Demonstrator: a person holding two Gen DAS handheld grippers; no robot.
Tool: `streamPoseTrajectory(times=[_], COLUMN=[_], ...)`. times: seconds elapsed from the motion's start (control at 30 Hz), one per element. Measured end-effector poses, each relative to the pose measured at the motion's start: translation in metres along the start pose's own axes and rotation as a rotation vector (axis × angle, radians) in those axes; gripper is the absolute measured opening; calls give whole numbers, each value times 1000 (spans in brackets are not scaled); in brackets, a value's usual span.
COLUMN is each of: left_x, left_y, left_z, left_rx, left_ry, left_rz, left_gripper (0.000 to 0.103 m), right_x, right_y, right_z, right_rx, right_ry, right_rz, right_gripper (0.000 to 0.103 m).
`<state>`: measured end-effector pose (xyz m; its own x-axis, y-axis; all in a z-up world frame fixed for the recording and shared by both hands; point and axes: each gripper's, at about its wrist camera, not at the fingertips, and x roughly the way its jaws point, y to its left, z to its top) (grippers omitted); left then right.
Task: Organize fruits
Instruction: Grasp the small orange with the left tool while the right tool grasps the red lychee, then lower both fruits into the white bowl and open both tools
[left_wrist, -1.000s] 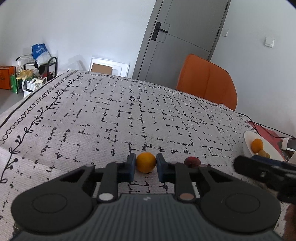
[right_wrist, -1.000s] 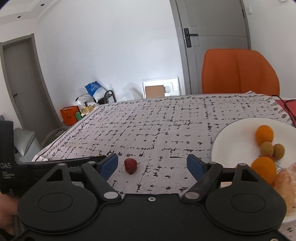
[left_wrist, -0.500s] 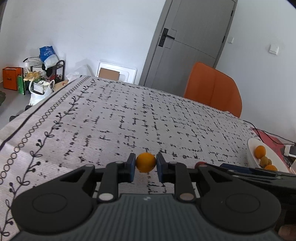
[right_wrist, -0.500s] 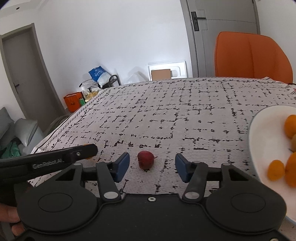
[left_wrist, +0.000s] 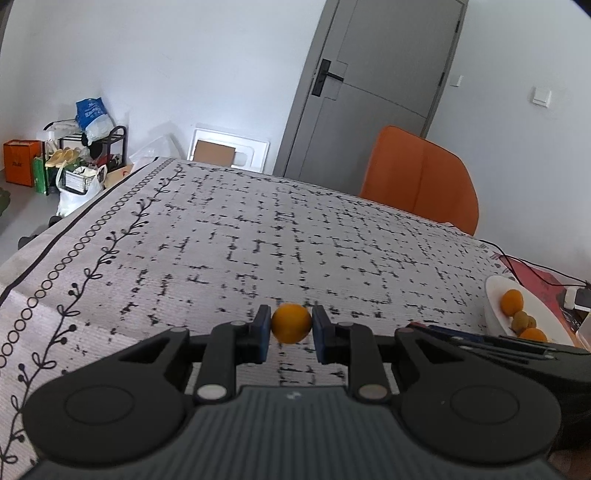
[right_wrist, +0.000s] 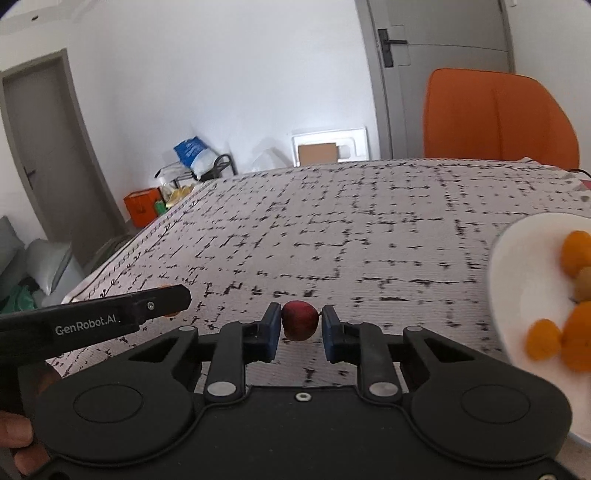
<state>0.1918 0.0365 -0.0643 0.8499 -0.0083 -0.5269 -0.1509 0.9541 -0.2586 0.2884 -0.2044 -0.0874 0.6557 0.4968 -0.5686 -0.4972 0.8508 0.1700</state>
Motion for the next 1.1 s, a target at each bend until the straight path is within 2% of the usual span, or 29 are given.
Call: streamPoseTrajectory(times=[0.37,1.1], left_x=[-1,-2], left_y=[-46,-136], left_z=[-1,-1], left_rx=[66,197], left_ry=[-13,-28], left_rz=[-57,-150], left_gripper=[22,22], right_x=[-46,-104], right_y=[-35,-115], right_z=[2,-13], right_rx=[57,193], right_ry=[-95,-209], right_rz=[-36,-138], right_gripper=[22,22])
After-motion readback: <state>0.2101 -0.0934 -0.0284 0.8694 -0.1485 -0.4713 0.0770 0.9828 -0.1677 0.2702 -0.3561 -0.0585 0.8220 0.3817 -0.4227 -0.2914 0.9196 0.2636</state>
